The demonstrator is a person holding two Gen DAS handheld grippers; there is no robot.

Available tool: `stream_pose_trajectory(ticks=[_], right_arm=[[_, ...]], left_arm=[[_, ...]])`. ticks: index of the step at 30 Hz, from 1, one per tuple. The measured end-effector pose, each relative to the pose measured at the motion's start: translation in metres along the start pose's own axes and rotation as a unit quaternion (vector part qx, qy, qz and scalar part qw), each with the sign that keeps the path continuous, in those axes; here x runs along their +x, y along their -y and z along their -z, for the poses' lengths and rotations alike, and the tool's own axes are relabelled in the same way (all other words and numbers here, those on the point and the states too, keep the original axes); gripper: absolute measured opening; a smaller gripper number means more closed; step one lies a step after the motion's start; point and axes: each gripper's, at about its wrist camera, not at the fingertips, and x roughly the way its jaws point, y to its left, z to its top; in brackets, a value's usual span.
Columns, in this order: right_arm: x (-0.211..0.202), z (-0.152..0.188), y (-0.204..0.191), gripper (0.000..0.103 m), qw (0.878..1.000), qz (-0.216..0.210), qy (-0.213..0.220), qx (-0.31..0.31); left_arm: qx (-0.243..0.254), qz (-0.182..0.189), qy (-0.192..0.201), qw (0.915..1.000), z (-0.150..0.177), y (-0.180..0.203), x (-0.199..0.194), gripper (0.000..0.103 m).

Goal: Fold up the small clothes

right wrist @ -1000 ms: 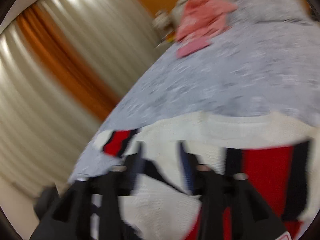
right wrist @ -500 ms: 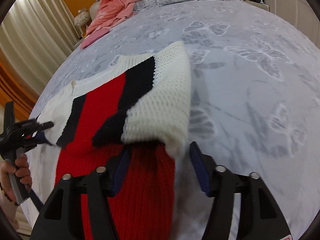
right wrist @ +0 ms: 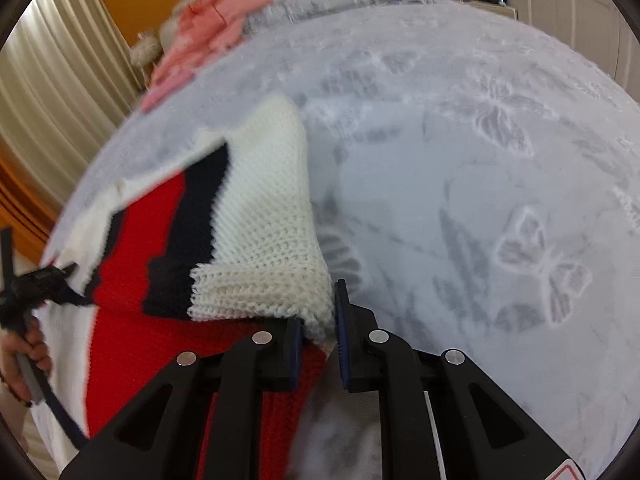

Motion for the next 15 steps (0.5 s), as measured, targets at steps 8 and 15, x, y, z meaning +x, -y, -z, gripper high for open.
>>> stream_pose_trajectory(ticks=[8, 15], right_arm=[[-0.09, 0.042, -0.038, 0.063, 0.999, 0.01, 0.032, -0.03], [-0.124, 0.146, -0.091, 0.065, 0.997, -0.051, -0.041, -0.047]], left_arm=[[-0.133, 0.045, 0.101, 0.9849, -0.003, -0.104, -0.071, 0.09], [-0.364, -0.072, 0.122, 0.9205, -0.023, -0.317, -0.086, 0.093]])
